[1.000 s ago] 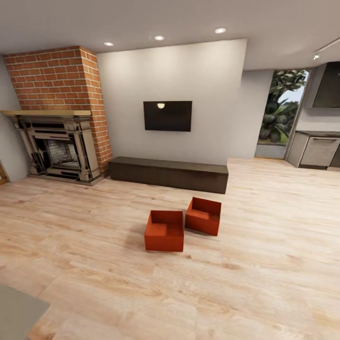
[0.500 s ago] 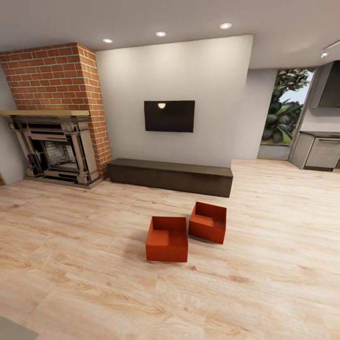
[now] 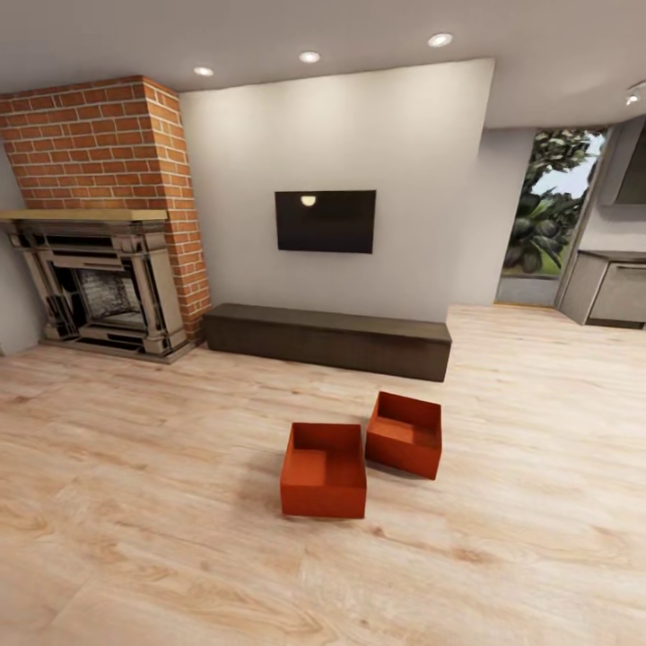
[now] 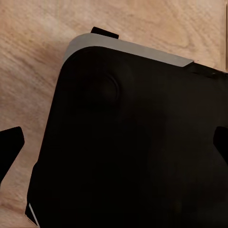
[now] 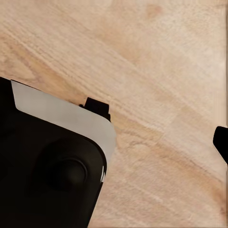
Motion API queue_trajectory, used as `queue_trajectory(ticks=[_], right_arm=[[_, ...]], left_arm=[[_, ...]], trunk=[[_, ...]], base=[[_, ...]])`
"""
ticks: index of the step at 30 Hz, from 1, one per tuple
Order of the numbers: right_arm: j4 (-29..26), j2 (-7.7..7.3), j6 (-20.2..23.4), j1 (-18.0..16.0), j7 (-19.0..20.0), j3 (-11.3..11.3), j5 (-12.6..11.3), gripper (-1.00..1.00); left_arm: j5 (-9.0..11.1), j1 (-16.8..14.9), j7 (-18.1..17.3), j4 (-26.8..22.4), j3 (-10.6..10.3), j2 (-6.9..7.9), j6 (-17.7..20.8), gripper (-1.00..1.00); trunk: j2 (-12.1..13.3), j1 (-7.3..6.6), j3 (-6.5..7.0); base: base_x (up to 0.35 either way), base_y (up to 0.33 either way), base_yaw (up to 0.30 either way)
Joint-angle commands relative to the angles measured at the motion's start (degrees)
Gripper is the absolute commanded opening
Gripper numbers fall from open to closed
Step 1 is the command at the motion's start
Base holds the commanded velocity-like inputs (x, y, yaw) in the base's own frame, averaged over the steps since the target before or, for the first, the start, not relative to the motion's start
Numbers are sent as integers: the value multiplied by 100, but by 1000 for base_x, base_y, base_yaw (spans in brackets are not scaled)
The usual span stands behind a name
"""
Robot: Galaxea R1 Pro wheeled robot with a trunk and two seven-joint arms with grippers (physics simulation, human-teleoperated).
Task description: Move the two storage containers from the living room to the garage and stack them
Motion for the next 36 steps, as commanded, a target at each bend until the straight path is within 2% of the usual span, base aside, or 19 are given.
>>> queue_trajectory(ticks=[1, 14, 36], right_arm=[[17, 3, -35, -6, 3, 49, -59, 100], [17, 7, -35, -6, 23, 43, -44, 100], [17, 5, -33, -6, -30, 41, -45, 100]], left_arm=[[6, -1, 4, -2, 35, -2, -13, 100], [19, -1, 4, -2, 47, -2, -13, 100], [6, -1, 4, -2, 47, -10, -13, 100]], trunk=[[-2, 3, -5], [-2, 3, -5], [-2, 3, -5]], base=[[315, 2, 0], [319, 0, -87], [320, 0, -5]])
